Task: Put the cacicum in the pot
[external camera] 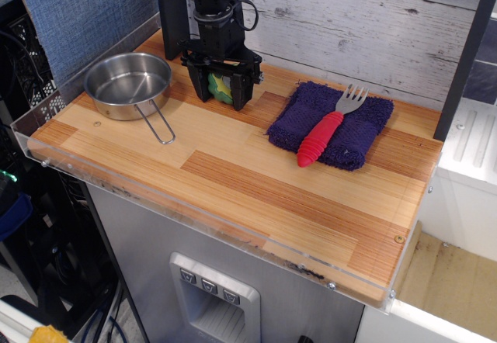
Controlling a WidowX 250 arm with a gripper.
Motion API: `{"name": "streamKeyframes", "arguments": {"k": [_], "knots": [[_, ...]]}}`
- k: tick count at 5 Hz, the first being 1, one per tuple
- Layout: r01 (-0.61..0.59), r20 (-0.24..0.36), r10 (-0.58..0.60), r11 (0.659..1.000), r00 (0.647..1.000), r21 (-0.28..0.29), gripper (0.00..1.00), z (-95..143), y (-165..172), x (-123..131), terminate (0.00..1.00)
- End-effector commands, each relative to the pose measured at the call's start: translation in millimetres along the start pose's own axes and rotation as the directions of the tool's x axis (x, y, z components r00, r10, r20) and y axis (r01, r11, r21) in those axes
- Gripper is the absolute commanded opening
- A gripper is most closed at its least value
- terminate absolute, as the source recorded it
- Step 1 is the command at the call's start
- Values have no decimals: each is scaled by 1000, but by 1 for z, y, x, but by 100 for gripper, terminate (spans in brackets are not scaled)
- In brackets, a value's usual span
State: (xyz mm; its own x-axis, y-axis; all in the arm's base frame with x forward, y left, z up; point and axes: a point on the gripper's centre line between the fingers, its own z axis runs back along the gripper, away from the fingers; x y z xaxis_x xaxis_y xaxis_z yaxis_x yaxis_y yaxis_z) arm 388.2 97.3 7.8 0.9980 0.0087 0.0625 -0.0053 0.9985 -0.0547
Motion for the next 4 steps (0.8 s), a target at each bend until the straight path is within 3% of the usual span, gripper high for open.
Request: {"name": "streamKeyframes", "arguments": {"k": [1,2,3,4], "knots": [[31,127,-26,999,992,-40,0,54,-13,-5,0],[47,205,-35,997,978,-55,0,87,-18,-16,0],[-1,229,20,997,973,-83,0,103,-2,-39,0],[-21,196,35,997,980,-69,0,107,19,-54,0]]}}
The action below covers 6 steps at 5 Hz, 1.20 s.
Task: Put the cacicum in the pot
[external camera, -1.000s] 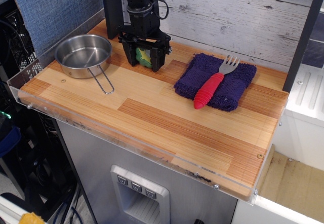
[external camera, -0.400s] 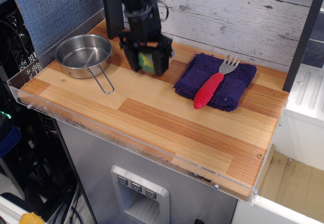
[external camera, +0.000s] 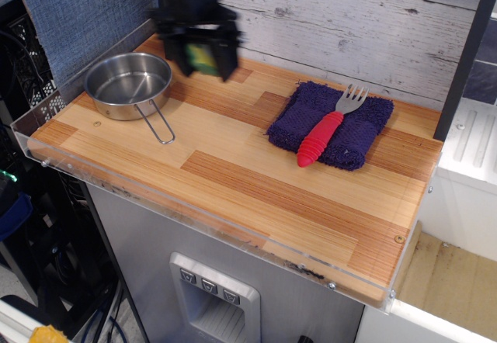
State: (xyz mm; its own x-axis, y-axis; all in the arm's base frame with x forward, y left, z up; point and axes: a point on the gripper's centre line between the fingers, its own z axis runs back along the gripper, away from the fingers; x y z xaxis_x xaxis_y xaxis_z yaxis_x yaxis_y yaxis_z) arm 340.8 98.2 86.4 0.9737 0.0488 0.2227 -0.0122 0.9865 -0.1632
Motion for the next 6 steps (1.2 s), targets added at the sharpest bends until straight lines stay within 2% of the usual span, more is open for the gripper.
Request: {"name": "streamKeyframes", "arguments": {"k": [1,2,3,5,6], "knots": [[-4,-20,6,995,1000,102,0,32,43,-13,0],[-25,-24,27,994,999,103,0,37,64,-14,0],[-22,-34,28,986,999,166,0,44,85,-9,0],[-1,-46,13,970,999,245,0,38,112,-1,0],[13,-78,8,964,997,266,0,28,119,-1,0]]}}
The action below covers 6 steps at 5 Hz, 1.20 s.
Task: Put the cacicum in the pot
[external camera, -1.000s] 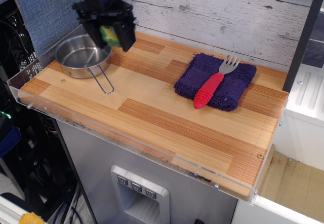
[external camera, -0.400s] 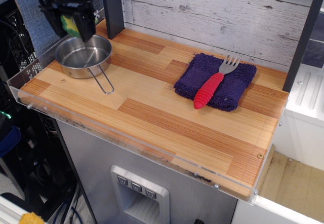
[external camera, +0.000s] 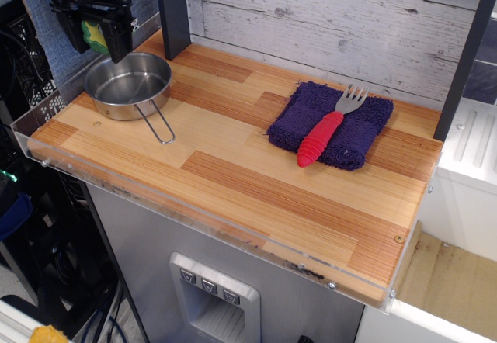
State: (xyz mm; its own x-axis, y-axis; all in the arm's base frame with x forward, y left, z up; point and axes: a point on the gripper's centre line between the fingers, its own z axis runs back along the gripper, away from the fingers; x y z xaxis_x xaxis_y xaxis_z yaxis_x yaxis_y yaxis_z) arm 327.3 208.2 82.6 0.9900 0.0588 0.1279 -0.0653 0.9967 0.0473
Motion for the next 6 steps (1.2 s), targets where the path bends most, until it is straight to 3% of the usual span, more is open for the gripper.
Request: {"name": "streamKeyframes", "arguments": {"k": [1,5,6], "knots": [[31,-24,-30,998,999,63,0,-1,12,5,0],[59,-105,-54,997,993,42,0,-35,9,19,0],[57,-114,-52,997,992,48,100,-37,7,21,0]]}}
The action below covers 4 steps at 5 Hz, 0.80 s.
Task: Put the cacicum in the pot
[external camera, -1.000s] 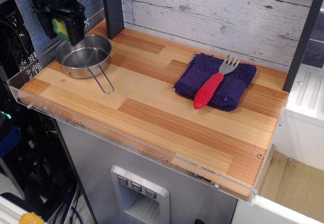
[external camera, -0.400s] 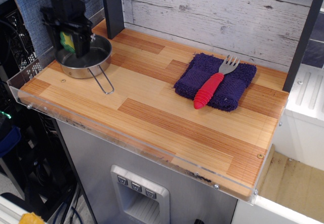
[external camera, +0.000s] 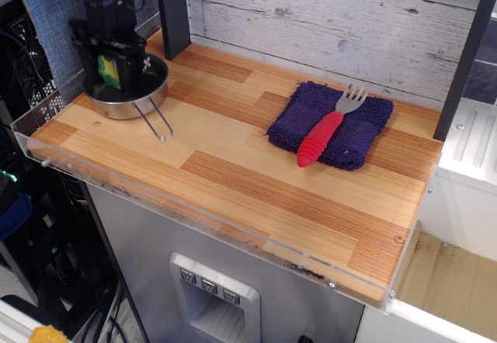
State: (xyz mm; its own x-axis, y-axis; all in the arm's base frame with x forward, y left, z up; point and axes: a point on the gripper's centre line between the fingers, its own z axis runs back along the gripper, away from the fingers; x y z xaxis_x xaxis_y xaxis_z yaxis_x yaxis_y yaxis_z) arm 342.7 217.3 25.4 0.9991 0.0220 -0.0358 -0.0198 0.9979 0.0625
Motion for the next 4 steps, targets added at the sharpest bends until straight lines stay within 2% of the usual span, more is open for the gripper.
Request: {"name": "streamKeyframes", "arguments": {"k": [1,2,3,4], "knots": [[4,62,-7,999,998,50,100,29,0,7,0],[18,95,-25,997,995,75,100,43,-5,0,0],[26,151,-43,993,988,115,100,71,-16,-13,0],[21,203,-47,992,978,127,100,104,-35,-22,0]]}}
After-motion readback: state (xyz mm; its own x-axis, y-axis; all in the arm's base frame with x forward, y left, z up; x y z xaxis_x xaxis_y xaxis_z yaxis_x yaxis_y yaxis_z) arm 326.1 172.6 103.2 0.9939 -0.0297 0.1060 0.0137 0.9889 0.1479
